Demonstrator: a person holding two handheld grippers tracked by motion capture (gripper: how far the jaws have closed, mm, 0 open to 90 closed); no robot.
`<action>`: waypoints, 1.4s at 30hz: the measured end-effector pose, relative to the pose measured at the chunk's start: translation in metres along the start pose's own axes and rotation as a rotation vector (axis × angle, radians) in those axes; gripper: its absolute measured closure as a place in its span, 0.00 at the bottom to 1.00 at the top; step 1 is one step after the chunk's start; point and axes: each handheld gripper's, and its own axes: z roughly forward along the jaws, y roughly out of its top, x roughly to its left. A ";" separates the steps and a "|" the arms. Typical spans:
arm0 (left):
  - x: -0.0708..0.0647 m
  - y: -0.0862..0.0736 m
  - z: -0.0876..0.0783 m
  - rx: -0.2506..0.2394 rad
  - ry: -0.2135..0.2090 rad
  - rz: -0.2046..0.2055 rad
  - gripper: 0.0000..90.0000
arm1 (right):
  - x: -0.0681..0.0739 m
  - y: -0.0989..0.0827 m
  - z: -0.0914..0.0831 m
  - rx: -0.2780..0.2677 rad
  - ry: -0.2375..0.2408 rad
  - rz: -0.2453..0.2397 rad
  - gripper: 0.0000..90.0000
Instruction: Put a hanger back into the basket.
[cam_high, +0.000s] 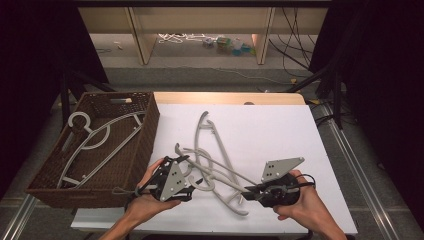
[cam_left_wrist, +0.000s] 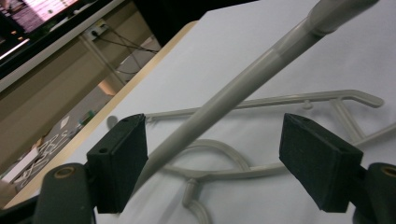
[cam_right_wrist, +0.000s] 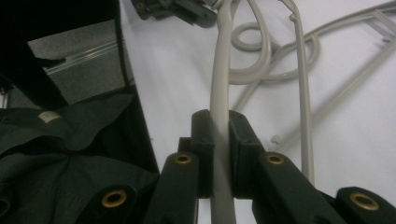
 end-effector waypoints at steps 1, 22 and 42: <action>-0.001 0.001 0.002 -0.002 -0.013 -0.002 0.28 | 0.001 0.000 0.001 0.001 0.005 -0.012 0.92; 0.009 -0.001 -0.006 -0.036 -0.268 0.160 0.72 | 0.006 -0.003 -0.002 -0.003 0.127 -0.083 0.92; 0.005 0.026 -0.015 0.056 -0.254 0.251 0.88 | -0.014 -0.002 -0.022 -0.078 -0.131 -0.074 0.50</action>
